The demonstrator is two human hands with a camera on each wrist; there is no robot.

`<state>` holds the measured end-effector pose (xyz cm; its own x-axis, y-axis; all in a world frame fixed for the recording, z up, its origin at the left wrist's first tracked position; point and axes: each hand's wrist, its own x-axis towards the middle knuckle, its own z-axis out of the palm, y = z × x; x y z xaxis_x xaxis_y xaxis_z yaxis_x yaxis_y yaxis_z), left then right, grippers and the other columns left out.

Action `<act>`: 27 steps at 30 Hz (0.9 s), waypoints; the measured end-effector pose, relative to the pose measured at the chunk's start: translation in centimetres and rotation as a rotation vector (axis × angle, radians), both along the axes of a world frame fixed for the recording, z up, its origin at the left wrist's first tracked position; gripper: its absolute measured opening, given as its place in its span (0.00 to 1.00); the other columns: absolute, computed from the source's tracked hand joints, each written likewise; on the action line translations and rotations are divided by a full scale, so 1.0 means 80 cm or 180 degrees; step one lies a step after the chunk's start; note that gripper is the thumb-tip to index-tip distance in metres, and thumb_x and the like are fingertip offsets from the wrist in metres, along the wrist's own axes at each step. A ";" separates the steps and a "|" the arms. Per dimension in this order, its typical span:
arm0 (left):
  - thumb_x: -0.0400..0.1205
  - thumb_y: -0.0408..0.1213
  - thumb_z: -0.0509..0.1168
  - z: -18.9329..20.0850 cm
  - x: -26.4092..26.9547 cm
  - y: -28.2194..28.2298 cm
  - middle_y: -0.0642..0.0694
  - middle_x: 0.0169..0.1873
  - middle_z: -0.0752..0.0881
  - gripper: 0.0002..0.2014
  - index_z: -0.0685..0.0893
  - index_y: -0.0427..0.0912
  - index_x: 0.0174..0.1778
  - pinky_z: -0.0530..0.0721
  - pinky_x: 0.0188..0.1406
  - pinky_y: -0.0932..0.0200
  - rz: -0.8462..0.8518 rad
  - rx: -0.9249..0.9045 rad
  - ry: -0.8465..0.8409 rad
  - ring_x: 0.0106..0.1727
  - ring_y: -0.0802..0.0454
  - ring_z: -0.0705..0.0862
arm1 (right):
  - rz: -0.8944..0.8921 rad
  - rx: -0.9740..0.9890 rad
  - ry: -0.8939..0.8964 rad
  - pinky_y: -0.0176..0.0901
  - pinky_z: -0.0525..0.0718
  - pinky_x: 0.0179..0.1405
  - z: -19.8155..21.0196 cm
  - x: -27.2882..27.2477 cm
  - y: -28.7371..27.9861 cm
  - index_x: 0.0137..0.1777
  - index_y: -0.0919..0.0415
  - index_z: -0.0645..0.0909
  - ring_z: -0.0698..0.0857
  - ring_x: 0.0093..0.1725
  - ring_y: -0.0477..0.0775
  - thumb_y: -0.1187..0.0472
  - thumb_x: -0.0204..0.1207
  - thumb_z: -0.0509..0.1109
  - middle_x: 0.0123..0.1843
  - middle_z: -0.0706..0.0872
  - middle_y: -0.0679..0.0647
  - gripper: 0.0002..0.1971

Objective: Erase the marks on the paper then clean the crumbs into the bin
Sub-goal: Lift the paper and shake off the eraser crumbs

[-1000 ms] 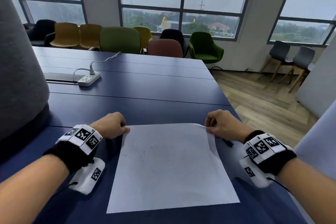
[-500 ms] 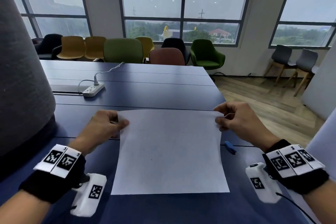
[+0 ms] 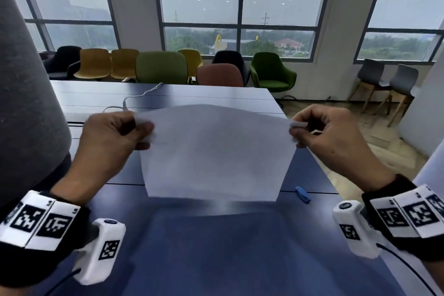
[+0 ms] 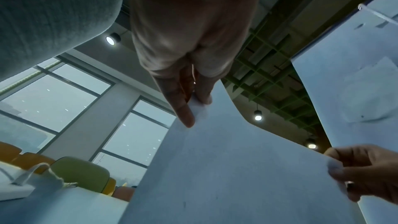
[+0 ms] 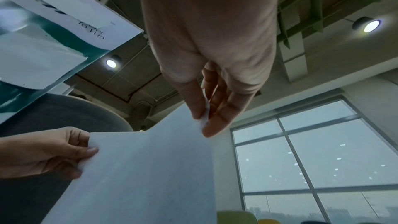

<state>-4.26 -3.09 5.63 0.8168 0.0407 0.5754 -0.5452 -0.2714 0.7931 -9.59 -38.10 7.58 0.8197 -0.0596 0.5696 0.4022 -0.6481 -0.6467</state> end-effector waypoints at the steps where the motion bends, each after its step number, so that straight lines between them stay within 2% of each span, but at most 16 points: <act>1: 0.78 0.25 0.71 -0.005 -0.002 -0.002 0.60 0.29 0.90 0.11 0.88 0.47 0.38 0.87 0.32 0.69 0.0003 0.0065 0.0071 0.31 0.59 0.89 | 0.0015 -0.0066 0.0089 0.44 0.90 0.34 -0.005 0.000 0.002 0.38 0.55 0.84 0.88 0.32 0.47 0.70 0.72 0.75 0.32 0.87 0.50 0.09; 3: 0.78 0.26 0.71 -0.012 -0.004 -0.002 0.60 0.29 0.90 0.15 0.91 0.54 0.34 0.86 0.32 0.71 0.0007 0.0100 0.0179 0.31 0.59 0.89 | 0.0046 -0.0096 0.0221 0.49 0.91 0.35 -0.014 0.001 0.005 0.37 0.55 0.84 0.88 0.31 0.47 0.70 0.72 0.76 0.32 0.87 0.50 0.10; 5: 0.78 0.27 0.71 -0.010 -0.001 0.002 0.60 0.30 0.90 0.19 0.92 0.59 0.31 0.86 0.33 0.70 0.0025 -0.0002 0.0152 0.31 0.59 0.89 | 0.0043 0.0007 0.0185 0.48 0.91 0.35 -0.013 0.002 0.002 0.37 0.54 0.84 0.88 0.31 0.47 0.70 0.72 0.76 0.32 0.87 0.50 0.10; 7: 0.78 0.26 0.71 -0.010 0.005 0.007 0.60 0.29 0.90 0.20 0.92 0.59 0.30 0.87 0.33 0.69 0.0020 0.0018 0.0106 0.31 0.59 0.89 | 0.0044 0.0041 0.0139 0.47 0.91 0.36 -0.010 0.004 0.001 0.37 0.54 0.84 0.88 0.31 0.47 0.70 0.72 0.76 0.32 0.87 0.50 0.10; 9: 0.78 0.28 0.71 -0.012 0.004 0.006 0.61 0.30 0.90 0.21 0.92 0.63 0.31 0.86 0.33 0.70 0.0010 0.0146 0.0134 0.32 0.59 0.89 | 0.0067 -0.0089 0.0207 0.52 0.91 0.36 -0.011 0.003 0.004 0.37 0.55 0.84 0.88 0.31 0.48 0.70 0.72 0.76 0.31 0.87 0.50 0.09; 11: 0.78 0.28 0.71 -0.010 -0.001 0.003 0.57 0.30 0.90 0.18 0.92 0.57 0.32 0.86 0.34 0.70 0.0046 0.0133 0.0089 0.32 0.59 0.89 | 0.0071 -0.0170 0.0251 0.56 0.91 0.38 -0.012 0.000 0.008 0.37 0.54 0.84 0.88 0.32 0.49 0.69 0.72 0.76 0.32 0.88 0.50 0.09; 14: 0.79 0.26 0.70 0.002 -0.001 0.005 0.54 0.30 0.89 0.11 0.88 0.47 0.37 0.88 0.35 0.68 0.0081 -0.0146 -0.0146 0.31 0.60 0.88 | 0.0001 -0.0029 0.0066 0.54 0.91 0.39 0.001 -0.002 0.004 0.40 0.57 0.85 0.89 0.33 0.50 0.68 0.73 0.75 0.34 0.88 0.52 0.06; 17: 0.79 0.26 0.70 0.000 0.005 0.002 0.60 0.29 0.89 0.14 0.90 0.51 0.37 0.87 0.34 0.69 0.0003 -0.0021 -0.0133 0.32 0.61 0.89 | -0.0007 -0.0113 -0.0013 0.55 0.91 0.38 0.004 -0.001 0.004 0.40 0.57 0.85 0.89 0.33 0.50 0.69 0.73 0.75 0.33 0.88 0.52 0.06; 20: 0.79 0.26 0.71 -0.015 0.004 -0.005 0.58 0.28 0.89 0.09 0.89 0.45 0.40 0.84 0.31 0.74 0.0004 0.0204 0.0071 0.30 0.61 0.89 | -0.0013 -0.0358 0.0186 0.58 0.89 0.39 -0.012 -0.003 0.012 0.37 0.52 0.84 0.87 0.31 0.47 0.68 0.72 0.76 0.31 0.87 0.48 0.10; 23: 0.79 0.28 0.71 -0.014 0.007 -0.001 0.60 0.29 0.90 0.17 0.92 0.57 0.32 0.86 0.33 0.71 -0.0023 0.0056 0.0062 0.32 0.59 0.89 | -0.0080 -0.0236 0.0073 0.58 0.90 0.39 -0.007 -0.001 0.006 0.37 0.51 0.84 0.88 0.32 0.49 0.67 0.72 0.76 0.30 0.87 0.48 0.09; 25: 0.79 0.29 0.71 -0.011 0.011 0.003 0.60 0.31 0.90 0.21 0.92 0.64 0.32 0.88 0.35 0.67 -0.0073 0.0004 0.0043 0.33 0.59 0.90 | -0.0099 -0.0163 -0.0007 0.58 0.90 0.39 -0.001 0.002 0.002 0.37 0.52 0.84 0.88 0.33 0.51 0.67 0.72 0.76 0.31 0.87 0.48 0.09; 27: 0.79 0.29 0.71 -0.015 0.012 0.001 0.61 0.31 0.90 0.19 0.92 0.62 0.32 0.87 0.35 0.69 -0.0057 0.0169 0.0075 0.33 0.59 0.90 | -0.0079 -0.0303 0.0066 0.59 0.90 0.39 -0.003 0.002 0.004 0.37 0.53 0.84 0.88 0.33 0.51 0.66 0.72 0.76 0.32 0.87 0.48 0.08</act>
